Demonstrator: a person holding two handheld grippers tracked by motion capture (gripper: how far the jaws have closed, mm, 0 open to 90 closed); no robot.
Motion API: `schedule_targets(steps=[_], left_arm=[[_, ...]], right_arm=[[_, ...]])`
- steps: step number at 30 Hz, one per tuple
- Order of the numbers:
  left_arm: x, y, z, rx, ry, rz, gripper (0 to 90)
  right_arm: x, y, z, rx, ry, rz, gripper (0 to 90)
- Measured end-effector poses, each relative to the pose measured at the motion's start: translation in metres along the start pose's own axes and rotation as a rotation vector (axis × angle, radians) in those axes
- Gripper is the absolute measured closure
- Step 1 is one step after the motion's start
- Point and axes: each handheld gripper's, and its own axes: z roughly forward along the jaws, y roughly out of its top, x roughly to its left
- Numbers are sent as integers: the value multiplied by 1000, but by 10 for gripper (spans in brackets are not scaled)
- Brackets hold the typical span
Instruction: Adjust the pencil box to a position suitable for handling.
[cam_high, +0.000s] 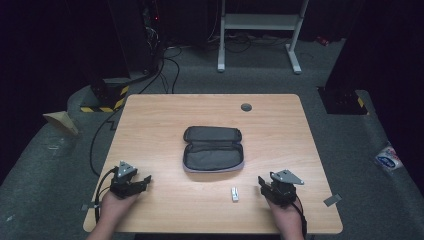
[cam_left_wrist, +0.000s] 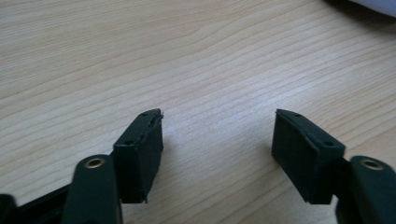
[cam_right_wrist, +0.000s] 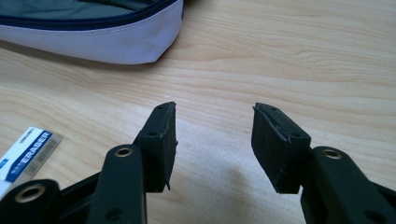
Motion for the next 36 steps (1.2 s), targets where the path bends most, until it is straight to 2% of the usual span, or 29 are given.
schedule_targets(steps=[3,8,17,23,31,36], left_arm=[[0,-1,2,-1,1,-3,226],[-1,0,3,4,6,-14,193],[0,0,3,6,6,-13,185],[0,1,4,6,7,-11,184],[0,0,4,6,6,-10,185],[0,0,3,4,3,-9,186]], right_arm=[[2,-1,-1,-3,19,-7,473],[5,0,-3,-18,35,-2,470],[24,3,-9,-46,80,-35,468],[40,3,-6,-36,130,-54,456],[49,5,0,-23,147,-62,445],[50,4,2,-18,144,-67,418]])
